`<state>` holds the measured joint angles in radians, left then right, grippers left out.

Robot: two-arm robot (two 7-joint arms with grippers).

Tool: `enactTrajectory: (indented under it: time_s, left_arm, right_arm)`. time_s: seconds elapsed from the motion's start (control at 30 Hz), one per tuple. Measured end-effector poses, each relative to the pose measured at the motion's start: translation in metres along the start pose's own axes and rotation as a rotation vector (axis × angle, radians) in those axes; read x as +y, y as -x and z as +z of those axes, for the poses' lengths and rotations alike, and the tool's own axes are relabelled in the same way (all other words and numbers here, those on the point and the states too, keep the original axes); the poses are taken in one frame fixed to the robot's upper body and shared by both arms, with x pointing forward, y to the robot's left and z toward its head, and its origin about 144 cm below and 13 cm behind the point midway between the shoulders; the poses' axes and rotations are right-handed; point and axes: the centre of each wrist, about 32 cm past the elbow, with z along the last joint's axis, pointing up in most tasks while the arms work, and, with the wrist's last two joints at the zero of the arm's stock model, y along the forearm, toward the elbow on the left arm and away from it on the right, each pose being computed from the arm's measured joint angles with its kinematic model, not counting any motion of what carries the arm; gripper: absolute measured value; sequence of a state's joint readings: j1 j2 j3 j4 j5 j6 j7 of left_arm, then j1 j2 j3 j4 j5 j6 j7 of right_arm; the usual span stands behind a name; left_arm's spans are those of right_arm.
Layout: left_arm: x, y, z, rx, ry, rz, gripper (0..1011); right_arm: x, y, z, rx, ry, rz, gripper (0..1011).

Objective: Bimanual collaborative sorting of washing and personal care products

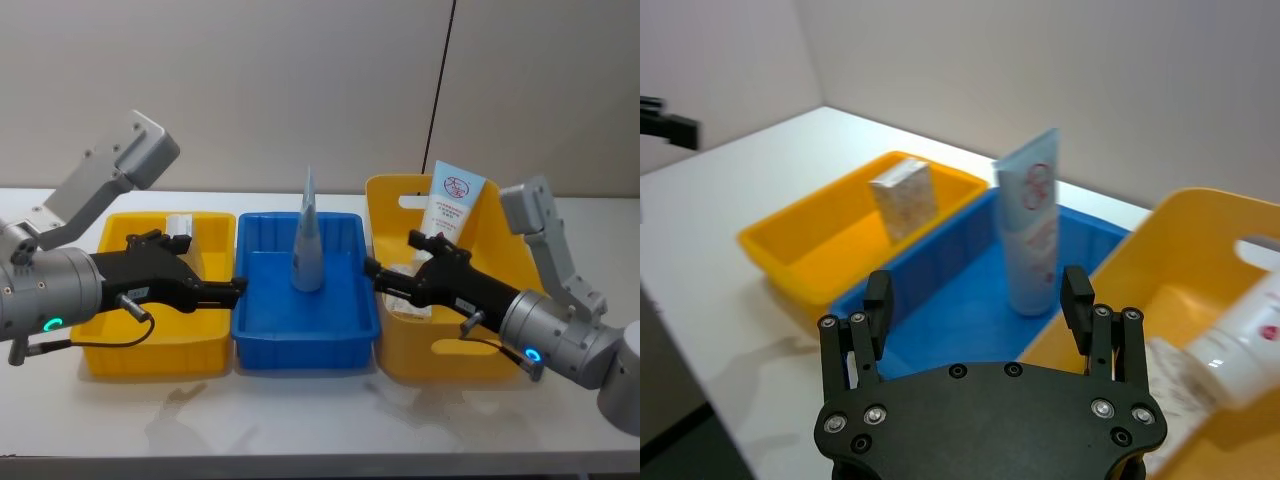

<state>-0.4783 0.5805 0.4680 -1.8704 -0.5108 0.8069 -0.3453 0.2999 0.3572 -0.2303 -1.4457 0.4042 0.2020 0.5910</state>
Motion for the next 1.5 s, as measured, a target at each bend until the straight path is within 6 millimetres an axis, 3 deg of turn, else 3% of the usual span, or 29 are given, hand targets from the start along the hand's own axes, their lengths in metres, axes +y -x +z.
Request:
enactTrajectory:
  time_s: [0.63, 1.5]
  left_arm:
    - [0.000, 0.000, 0.000, 0.000, 0.000, 0.000, 1001]
    - [0.000, 0.000, 0.000, 0.000, 0.000, 0.000, 1001]
  right_arm:
    - [0.011, 0.013, 0.009, 0.012, -0.039, 0.238, 1003]
    - [0.014, 0.018, 0.012, 0.012, -0.052, 0.303, 1003]
